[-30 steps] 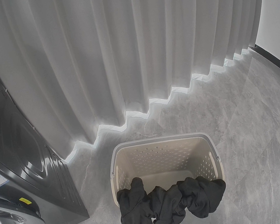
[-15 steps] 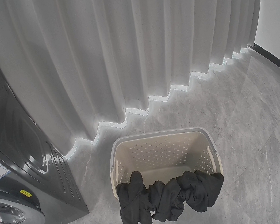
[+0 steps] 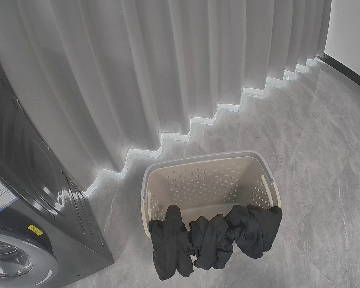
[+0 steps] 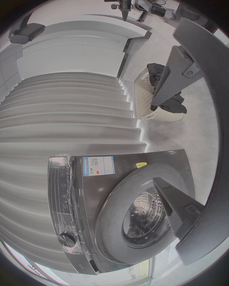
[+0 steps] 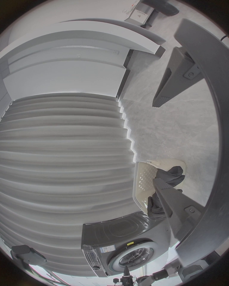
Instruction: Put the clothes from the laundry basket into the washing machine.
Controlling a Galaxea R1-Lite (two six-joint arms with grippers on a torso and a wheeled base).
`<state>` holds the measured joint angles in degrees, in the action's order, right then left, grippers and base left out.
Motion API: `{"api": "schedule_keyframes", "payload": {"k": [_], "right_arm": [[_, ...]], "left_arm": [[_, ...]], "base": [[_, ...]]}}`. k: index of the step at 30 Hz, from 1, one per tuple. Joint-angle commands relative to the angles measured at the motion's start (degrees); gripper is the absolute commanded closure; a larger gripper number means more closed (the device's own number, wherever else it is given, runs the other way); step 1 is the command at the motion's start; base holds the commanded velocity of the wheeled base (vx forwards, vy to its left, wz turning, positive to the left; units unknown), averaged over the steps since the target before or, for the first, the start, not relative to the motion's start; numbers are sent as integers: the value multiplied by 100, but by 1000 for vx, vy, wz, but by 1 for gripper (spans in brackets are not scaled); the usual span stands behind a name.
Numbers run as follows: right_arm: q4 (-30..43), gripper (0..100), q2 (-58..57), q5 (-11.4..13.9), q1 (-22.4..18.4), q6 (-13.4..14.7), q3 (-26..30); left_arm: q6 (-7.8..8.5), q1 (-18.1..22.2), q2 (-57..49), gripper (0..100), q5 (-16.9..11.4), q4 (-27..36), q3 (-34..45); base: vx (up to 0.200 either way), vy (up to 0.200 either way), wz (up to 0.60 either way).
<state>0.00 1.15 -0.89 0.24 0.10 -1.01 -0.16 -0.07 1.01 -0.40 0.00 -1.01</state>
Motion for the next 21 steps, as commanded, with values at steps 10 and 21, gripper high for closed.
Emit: {"api": "schedule_keyframes", "payload": {"k": [10,21], "right_arm": [[0,0,0,10,-16,8,101],[0,0,0,142,-24,-89,101]], "left_arm": [[7,7,-101,0,5,0,101],[16,7,-101,0,5,0,101]], "base": [[-120,0,0],[0,0,0]]}}
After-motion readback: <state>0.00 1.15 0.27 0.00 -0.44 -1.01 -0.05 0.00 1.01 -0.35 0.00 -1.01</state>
